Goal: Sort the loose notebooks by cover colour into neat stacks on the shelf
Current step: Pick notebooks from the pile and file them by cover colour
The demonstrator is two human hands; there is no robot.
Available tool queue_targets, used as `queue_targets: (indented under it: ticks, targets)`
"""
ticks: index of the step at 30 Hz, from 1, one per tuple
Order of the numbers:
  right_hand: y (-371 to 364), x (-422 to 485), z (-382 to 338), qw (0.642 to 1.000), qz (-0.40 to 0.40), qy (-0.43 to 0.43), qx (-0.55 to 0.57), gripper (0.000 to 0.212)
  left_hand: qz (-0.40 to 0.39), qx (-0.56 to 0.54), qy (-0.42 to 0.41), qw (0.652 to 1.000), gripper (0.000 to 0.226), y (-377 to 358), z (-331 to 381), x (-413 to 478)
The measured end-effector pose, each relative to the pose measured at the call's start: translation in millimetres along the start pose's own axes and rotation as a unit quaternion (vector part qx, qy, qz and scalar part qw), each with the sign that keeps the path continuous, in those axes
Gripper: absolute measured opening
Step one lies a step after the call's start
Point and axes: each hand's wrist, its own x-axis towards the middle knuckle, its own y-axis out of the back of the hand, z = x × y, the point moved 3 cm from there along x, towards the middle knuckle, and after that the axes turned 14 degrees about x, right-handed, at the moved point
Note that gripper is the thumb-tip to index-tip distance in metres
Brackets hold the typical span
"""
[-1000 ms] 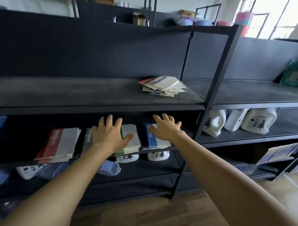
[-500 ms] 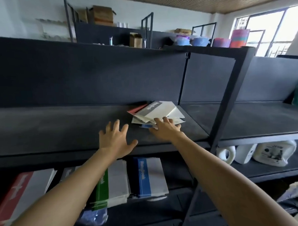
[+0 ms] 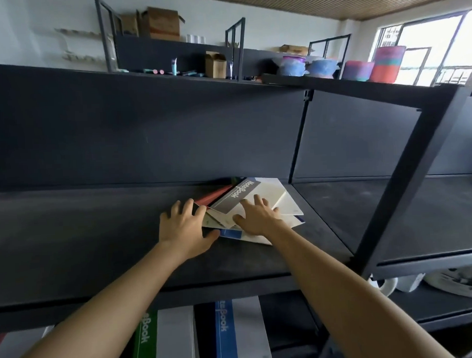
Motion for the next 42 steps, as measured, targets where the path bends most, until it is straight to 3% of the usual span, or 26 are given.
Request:
queue_targets:
  ticks: [4, 9, 12, 14, 16, 18, 21, 22, 23, 25, 27, 30, 33, 36, 39, 42]
  targets:
    - [-12.2, 19.4, -1.4, 0.998, -0.004, 0.029, -0.063, 0.054, 0.000, 0.001, -0.022, 1.000, 0.071, -4.8, -4.7, 21.5]
    - [-1.6, 20.3, -11.4, 0.979, 0.024, 0.087, -0.180, 0.032, 0.014, -0.036, -0.051, 0.998, 0.058, -6.7, -6.4, 47.4]
    - [3.6, 21.1, -18.1, 0.972, 0.064, 0.098, -0.205, 0.030, 0.012, -0.136, -0.022, 0.990, 0.045, -5.8, -8.2, 59.2]
    - [6.5, 20.4, -18.5, 0.974, 0.079, 0.093, -0.189, 0.030, -0.027, -0.275, 0.011, 0.961, 0.045, -9.0, -12.2, 66.9]
    - [11.3, 15.9, -18.9, 0.981, 0.082, 0.084, -0.158, 0.031, -0.080, -0.474, 0.078, 0.874, 0.049, -14.0, -19.0, 75.2]
    - [17.8, 5.7, -23.9, 0.982, 0.080, 0.092, -0.143, 0.031, -0.134, -0.645, 0.148, 0.738, 0.052, -19.4, -23.2, 80.1]
    - [20.7, -20.6, -44.2, 0.976, 0.035, 0.151, -0.152, 0.035, -0.227, -0.783, 0.176, 0.551, 0.055, -24.8, -23.1, 83.4]
    - [19.6, -29.4, -51.4, 0.972, 0.011, 0.178, -0.153, 0.035, -0.249, -0.797, 0.171, 0.522, 0.050, -27.0, -21.6, 82.9]
    - [18.0, -36.1, -56.4, 0.968, -0.012, 0.200, -0.148, 0.032, -0.266, -0.789, 0.158, 0.530, 0.041, -29.3, -20.6, 81.5]
    - [15.0, -38.8, -58.3, 0.971, -0.043, 0.215, -0.098, 0.030, -0.294, -0.728, 0.138, 0.603, 0.023, -35.2, -21.9, 79.3]
    - [13.0, -28.9, -48.6, 0.983, -0.039, 0.180, -0.008, 0.037, -0.312, -0.683, 0.133, 0.647, 0.016, -40.0, -27.1, 77.6]
    - [9.9, -6.4, -30.0, 0.995, 0.005, 0.077, 0.063, 0.039, -0.302, -0.653, 0.136, 0.681, 0.014, -38.2, -44.9, 74.6]
    - [0.7, 9.3, -22.0, 0.997, -0.010, 0.005, 0.079, 0.046, -0.262, -0.660, 0.160, 0.686, 0.016, -34.5, -68.8, 69.6]
    - [-10.9, 17.1, -24.5, 0.999, -0.039, 0.016, 0.021, 0.058, -0.234, -0.670, 0.187, 0.679, 0.010, -37.9, -95.7, 65.1]
    - [-23.0, 25.6, -29.5, 0.998, -0.013, 0.010, -0.063, 0.076, -0.212, -0.670, 0.206, 0.681, 0.007, -40.2, -116.5, 56.7]
    - [-27.6, 28.1, -41.8, 0.989, 0.023, 0.024, -0.145, 0.058, -0.194, -0.677, 0.210, 0.679, 0.019, -38.7, -126.8, 47.9]
